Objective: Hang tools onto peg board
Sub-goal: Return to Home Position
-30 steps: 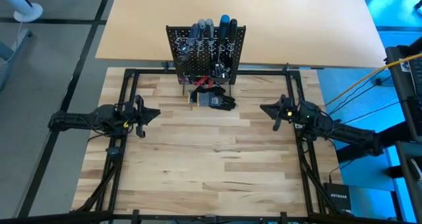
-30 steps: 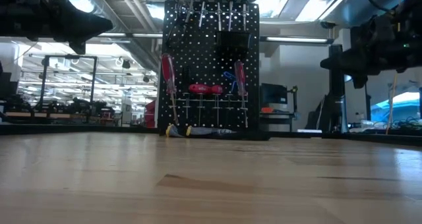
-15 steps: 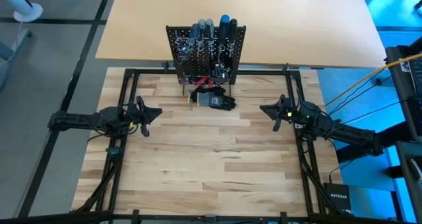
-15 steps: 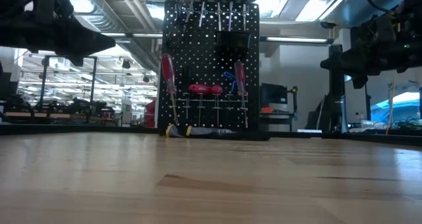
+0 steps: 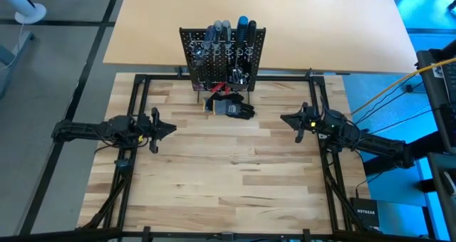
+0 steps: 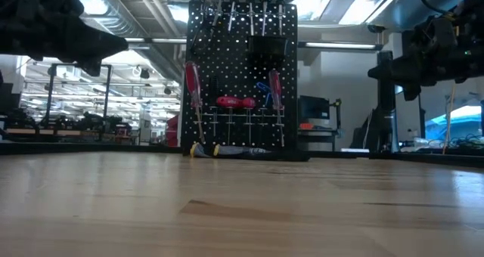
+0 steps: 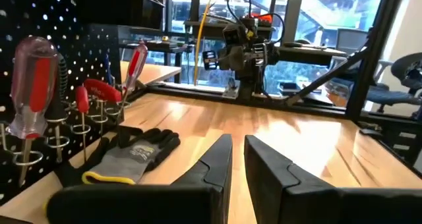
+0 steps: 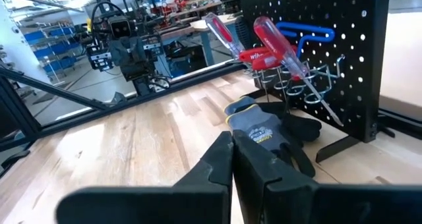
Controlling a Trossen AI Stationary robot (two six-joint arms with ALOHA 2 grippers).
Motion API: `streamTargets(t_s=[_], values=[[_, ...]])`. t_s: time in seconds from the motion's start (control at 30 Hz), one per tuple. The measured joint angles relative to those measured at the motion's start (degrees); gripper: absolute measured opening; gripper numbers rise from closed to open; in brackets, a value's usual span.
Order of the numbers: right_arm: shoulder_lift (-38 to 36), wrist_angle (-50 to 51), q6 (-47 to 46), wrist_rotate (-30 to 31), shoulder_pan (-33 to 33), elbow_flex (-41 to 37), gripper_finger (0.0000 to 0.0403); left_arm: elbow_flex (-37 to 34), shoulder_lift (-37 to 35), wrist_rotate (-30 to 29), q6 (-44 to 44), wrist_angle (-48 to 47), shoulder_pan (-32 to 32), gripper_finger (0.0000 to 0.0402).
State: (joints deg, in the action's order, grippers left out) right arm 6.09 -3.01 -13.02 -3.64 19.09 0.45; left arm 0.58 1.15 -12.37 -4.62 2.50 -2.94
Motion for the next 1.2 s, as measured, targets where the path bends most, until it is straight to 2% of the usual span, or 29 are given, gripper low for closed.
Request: streamTargets(t_s=[0.27, 1.2], values=[[0.4, 1.3, -0.2, 0.1, 0.0, 0.0, 0.0012, 0.0, 0.0, 0.0, 4.8, 0.0, 0.0, 0.0031], [0.4, 1.4, -0.3, 0.2, 0.0, 0.0, 0.0012, 0.0, 0.0, 0.0, 4.9, 0.0, 0.0, 0.0031]])
